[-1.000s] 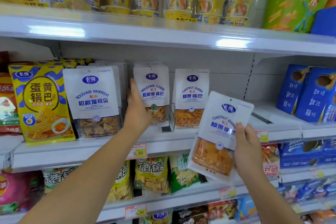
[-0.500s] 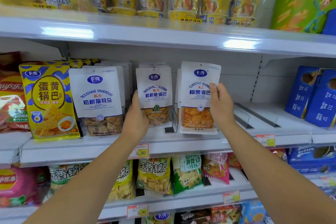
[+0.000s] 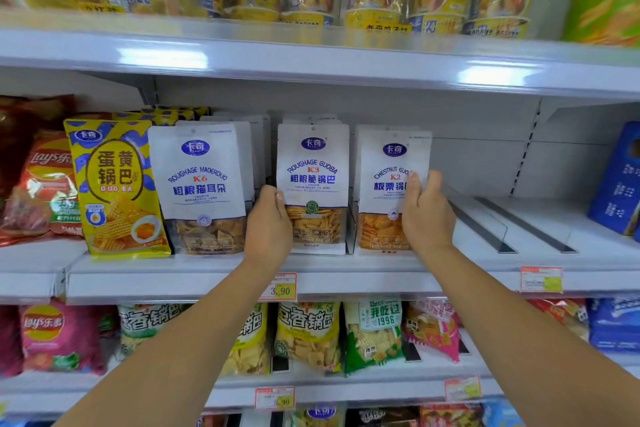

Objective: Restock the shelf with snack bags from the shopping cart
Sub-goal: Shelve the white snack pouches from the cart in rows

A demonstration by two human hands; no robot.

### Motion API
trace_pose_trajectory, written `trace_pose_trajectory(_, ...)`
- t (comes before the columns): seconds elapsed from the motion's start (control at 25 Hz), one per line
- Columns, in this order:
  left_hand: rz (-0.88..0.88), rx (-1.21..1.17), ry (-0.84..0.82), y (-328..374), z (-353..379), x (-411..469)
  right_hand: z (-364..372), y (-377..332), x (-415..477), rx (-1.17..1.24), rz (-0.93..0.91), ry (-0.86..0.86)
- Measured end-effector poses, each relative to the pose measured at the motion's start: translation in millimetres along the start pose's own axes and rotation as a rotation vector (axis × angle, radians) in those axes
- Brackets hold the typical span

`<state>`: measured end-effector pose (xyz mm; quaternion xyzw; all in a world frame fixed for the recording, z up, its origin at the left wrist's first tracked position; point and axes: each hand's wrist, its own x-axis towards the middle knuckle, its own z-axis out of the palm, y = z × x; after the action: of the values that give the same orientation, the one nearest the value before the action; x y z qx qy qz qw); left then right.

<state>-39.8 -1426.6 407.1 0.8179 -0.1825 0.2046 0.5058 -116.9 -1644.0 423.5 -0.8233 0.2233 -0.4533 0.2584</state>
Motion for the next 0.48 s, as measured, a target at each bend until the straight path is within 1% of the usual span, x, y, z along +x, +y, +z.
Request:
trace_pose_trajectory(0.12, -0.004, -0.003, -0.004, 1, -1, -5, -2, -1, -13, 0.132, 0.057, -0.072)
trace_pose_trajectory(0.32, -0.004, -0.107, -0.037, 4, -4, -16, 1, -2, -11, 0.302, 0.131, -0.182)
trace_pose_trajectory(0.48, -0.013, -0.149, -0.053, 4, -6, -25, 0, -1, -15, 0.298, 0.134, -0.129)
